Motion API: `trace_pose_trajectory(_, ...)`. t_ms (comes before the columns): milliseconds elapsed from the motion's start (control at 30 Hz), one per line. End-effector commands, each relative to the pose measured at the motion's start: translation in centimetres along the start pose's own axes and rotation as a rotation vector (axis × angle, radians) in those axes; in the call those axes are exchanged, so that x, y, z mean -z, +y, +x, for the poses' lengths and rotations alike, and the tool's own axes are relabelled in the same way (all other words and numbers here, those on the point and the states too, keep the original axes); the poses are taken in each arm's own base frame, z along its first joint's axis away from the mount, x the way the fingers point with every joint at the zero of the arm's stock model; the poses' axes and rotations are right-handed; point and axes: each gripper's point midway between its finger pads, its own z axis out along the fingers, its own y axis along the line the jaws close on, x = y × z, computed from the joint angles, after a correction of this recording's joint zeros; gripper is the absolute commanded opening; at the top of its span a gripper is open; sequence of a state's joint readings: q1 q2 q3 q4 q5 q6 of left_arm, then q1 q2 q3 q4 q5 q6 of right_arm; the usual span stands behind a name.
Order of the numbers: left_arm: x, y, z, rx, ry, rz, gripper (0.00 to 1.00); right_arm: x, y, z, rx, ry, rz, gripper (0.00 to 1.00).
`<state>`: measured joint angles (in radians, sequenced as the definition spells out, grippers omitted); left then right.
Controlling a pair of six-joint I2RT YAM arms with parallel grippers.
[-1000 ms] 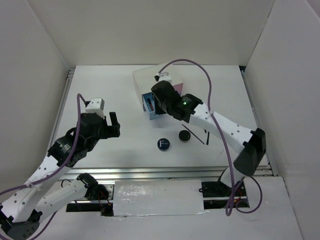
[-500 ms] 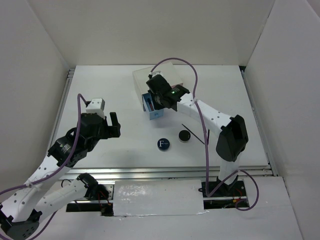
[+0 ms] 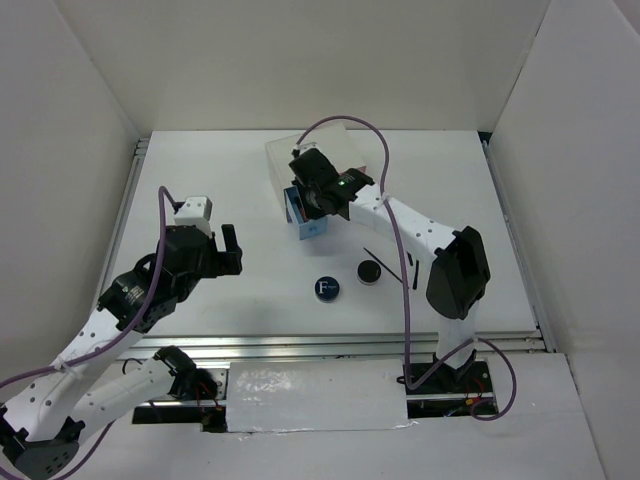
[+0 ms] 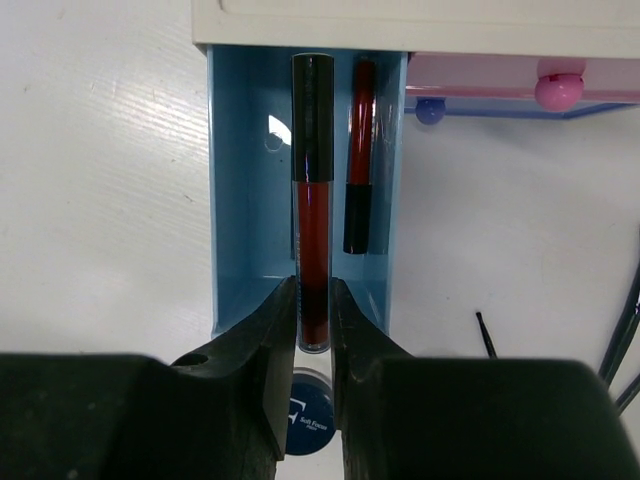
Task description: Organize the makeup
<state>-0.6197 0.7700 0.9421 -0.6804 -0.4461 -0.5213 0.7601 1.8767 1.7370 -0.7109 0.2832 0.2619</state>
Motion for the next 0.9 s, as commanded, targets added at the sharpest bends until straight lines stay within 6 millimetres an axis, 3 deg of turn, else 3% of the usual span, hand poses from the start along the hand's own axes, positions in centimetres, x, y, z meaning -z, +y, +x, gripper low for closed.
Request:
trace_pose_trajectory(0,-0.1,-0.3,-0.2,-0.020,-0.011,0.016,1.00,-0.2,0.0,-2.0,-0.002,-0.039,-0.007,0.22)
trace_pose_trajectory(167,-0.2,-0.3,-0.1,-0.021,-0.007,0.014,0.99,0.6,-0.1,-2.6,-0.006,-0.055,-0.013,0.43)
trace_pose_trajectory(367,-0.3,-0.4,-0.1,-0.024,-0.006,0.015,0.99,2.2,-1.0,-3.2,-0.016,-0.078,0.013,0.47)
trace_pose_trajectory(467,-0.2,-0.3,-0.1,-0.021,-0.007,0.014,0.99,2.9,-1.6,-1.8,-0.058,-0.063,0.022,0.37)
trace_pose_trajectory(500,-0.1,-0.3,-0.2,-0.020,-0.010,0.013,0.99,3.1,-1.5,-1.8,-0.081,-0.081,0.013,0.23)
trace_pose_trajectory(533,-0.1,-0.3,-0.1,-0.019,-0.009,0.013,0.99,3.6,-1.8,-0.2,-0.096,-0.069,0.004,0.17)
trace_pose_trajectory(600,-0.1,-0.3,-0.2,-0.020,-0.012,0.018,0.99,4.2,-1.7,0.9,-0.156,-0.078,-0.017,0.05)
trace_pose_trajectory(733,-0.3,-0.6,0.0,-0.027,-0.001,0.024,0.99,5.4,-2.0,3.8,-0.258,-0.117,-0.073,0.01)
trace_pose_trajectory(867,-0.4,-0.6,0.1,-0.033,0.009,0.021,0.99,4.1,-1.5,5.0,-0.326,-0.129,-0.096,0.00)
